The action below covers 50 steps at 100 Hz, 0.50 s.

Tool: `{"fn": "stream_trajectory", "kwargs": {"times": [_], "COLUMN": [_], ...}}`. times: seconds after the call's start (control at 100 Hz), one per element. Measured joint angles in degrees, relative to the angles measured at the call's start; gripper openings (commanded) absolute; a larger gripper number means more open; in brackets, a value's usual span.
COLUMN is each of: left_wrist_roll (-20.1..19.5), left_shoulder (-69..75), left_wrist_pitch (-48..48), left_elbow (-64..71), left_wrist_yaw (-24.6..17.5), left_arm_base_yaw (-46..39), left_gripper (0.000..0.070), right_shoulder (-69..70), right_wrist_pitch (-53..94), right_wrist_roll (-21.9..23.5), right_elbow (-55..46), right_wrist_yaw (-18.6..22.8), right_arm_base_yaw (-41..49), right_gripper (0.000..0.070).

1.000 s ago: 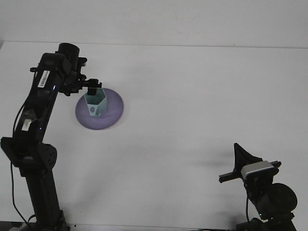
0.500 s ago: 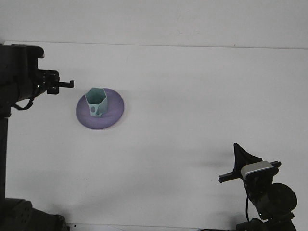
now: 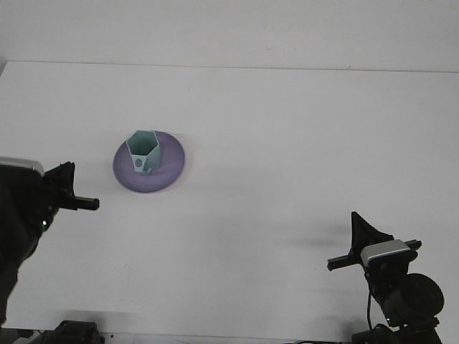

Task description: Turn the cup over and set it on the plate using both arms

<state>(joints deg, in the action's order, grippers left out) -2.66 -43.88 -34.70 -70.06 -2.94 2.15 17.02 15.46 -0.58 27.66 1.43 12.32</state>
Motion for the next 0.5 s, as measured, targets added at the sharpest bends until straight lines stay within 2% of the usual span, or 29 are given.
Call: {"fn": "stream_trajectory", "kwargs": {"times": [0.13, 0.27, 0.37, 0.5], "left_wrist_roll": [0.20, 0.24, 0.33, 0.50], "left_shoulder": [13.60, 23.85, 28.22, 29.29], "left_wrist_pitch": [14.38, 22.82, 25.66, 28.44], "left_elbow": [20.31, 36.48, 42.40, 42.99], "left_wrist_yaw": [-0.20, -0.44, -0.37, 0.24], "left_arm_base_yaw": [0.00, 0.00, 0.00, 0.00], "left_gripper": [0.0013, 0.0013, 0.0012, 0.0013], "right_shoulder": [0.00, 0.00, 0.00, 0.00], "right_wrist_pitch": [-0.20, -0.22, -0.17, -0.22], "right_wrist_roll": [0.00, 0.00, 0.00, 0.00], "right_elbow": [0.00, 0.00, 0.00, 0.00], "right_wrist_yaw": [-0.13, -0.13, -0.15, -0.13], "right_arm_base_yaw": [0.00, 0.00, 0.00, 0.00], "right_gripper": [0.0000, 0.0000, 0.0000, 0.0000]}}
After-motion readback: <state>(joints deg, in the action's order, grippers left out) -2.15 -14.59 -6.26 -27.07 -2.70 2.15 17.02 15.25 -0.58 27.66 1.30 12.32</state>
